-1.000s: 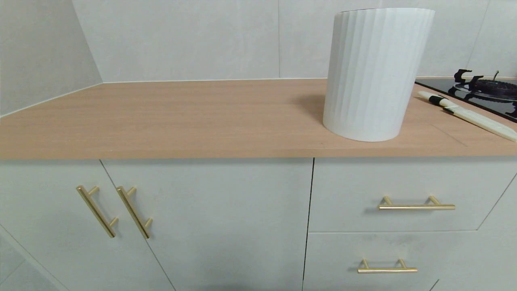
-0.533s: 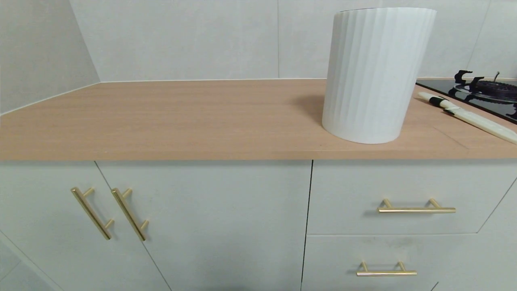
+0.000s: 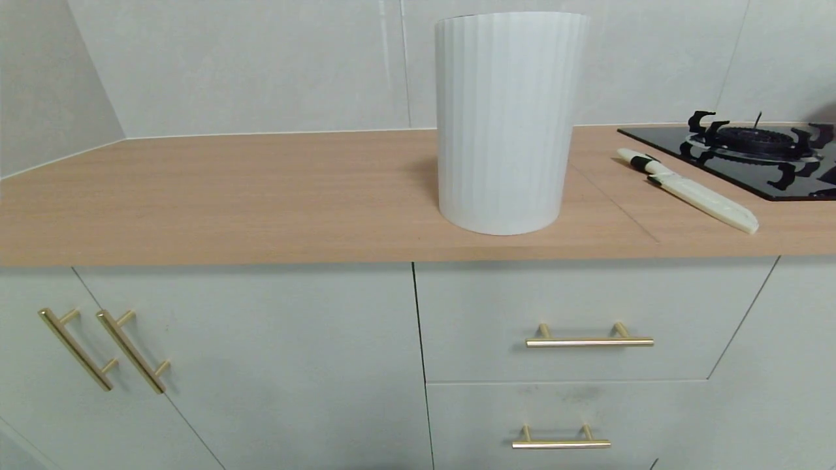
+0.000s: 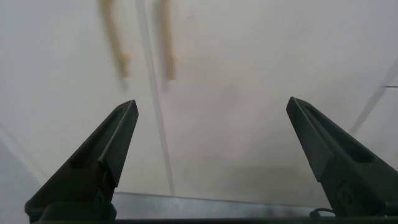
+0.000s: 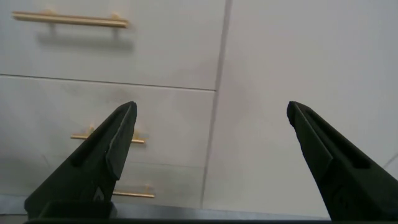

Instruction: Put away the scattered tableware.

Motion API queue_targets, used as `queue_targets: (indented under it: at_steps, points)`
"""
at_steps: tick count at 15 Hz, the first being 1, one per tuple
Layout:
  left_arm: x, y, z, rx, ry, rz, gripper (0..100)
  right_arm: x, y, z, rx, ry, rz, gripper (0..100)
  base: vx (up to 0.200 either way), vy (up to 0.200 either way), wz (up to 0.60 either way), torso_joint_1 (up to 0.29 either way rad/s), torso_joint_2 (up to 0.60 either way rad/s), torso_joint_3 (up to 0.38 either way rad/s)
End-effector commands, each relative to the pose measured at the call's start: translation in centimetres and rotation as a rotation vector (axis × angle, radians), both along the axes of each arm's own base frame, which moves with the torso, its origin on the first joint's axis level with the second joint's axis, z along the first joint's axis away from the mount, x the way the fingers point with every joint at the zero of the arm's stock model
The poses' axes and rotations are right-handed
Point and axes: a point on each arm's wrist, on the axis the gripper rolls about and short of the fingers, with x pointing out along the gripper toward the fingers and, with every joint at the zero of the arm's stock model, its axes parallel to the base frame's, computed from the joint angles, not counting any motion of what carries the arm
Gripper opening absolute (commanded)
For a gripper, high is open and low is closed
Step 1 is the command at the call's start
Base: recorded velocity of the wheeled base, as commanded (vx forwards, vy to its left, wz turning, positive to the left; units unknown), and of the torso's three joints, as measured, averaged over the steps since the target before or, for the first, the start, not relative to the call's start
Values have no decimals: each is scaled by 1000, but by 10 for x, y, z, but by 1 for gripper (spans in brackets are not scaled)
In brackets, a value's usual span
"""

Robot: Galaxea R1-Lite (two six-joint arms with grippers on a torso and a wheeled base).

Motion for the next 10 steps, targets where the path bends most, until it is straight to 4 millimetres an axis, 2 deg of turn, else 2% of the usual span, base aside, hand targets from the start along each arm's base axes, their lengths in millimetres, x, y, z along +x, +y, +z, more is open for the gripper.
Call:
queue_targets:
  at_steps: [1,6,10]
  points:
    - [0,0,0,-1,0,0,100,0,0,0,-1,1,0,100,0,0,0,0,0,0]
    - [0,0,0,-1,0,0,100,0,0,0,-1,0,0,100,0,0,0,0,0,0]
    - [0,0,0,-1,0,0,100,0,0,0,-3,0,0,100,0,0,0,44,-209,-209]
